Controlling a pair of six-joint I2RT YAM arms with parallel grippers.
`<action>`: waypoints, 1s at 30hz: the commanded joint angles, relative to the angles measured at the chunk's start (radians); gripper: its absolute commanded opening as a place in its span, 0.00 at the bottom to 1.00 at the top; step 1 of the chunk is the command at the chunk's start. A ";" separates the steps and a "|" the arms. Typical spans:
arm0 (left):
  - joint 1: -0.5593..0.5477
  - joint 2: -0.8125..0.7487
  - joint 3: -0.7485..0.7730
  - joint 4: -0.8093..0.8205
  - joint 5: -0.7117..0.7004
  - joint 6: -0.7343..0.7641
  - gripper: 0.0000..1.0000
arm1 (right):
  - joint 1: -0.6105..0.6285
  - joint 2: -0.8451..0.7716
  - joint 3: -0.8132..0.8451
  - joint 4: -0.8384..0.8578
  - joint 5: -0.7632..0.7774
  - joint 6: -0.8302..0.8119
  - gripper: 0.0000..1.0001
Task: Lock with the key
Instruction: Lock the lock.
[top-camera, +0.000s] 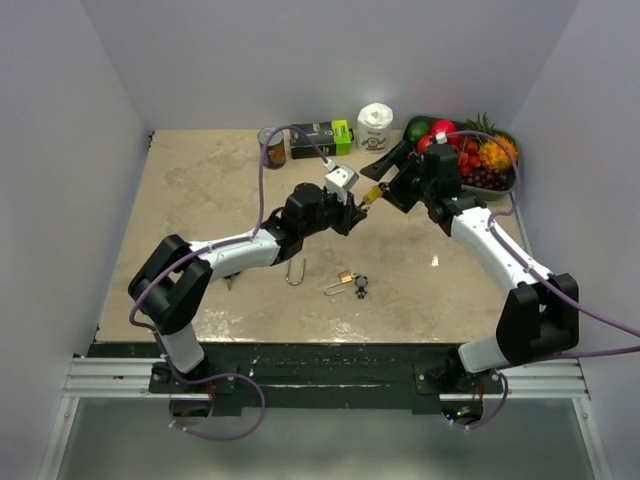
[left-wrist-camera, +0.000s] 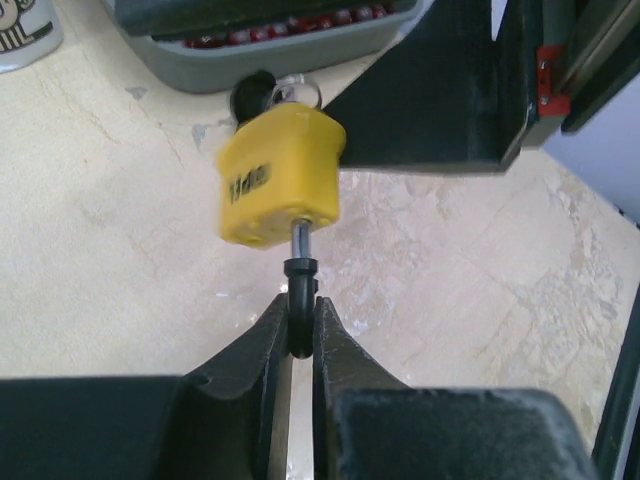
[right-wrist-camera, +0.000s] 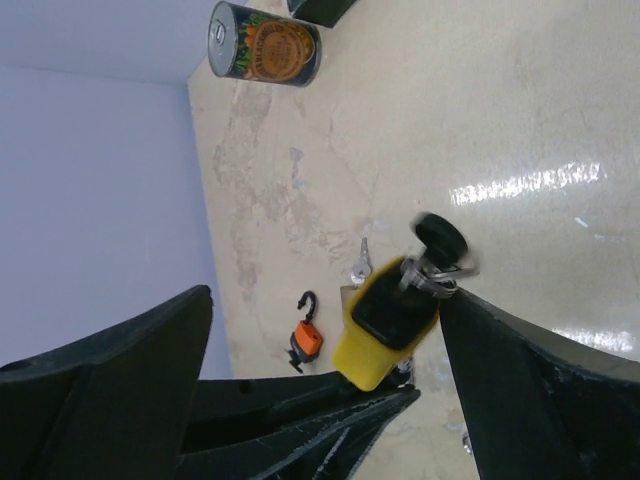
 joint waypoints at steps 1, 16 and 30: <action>0.045 -0.127 -0.010 0.008 0.149 0.065 0.00 | -0.044 -0.039 0.064 0.107 -0.059 -0.191 0.99; 0.269 -0.303 0.090 -0.595 0.732 0.466 0.00 | -0.182 -0.117 0.205 -0.359 -0.907 -1.329 0.99; 0.265 -0.340 0.098 -0.630 0.863 0.490 0.00 | 0.011 -0.102 0.213 -0.754 -0.831 -1.924 0.95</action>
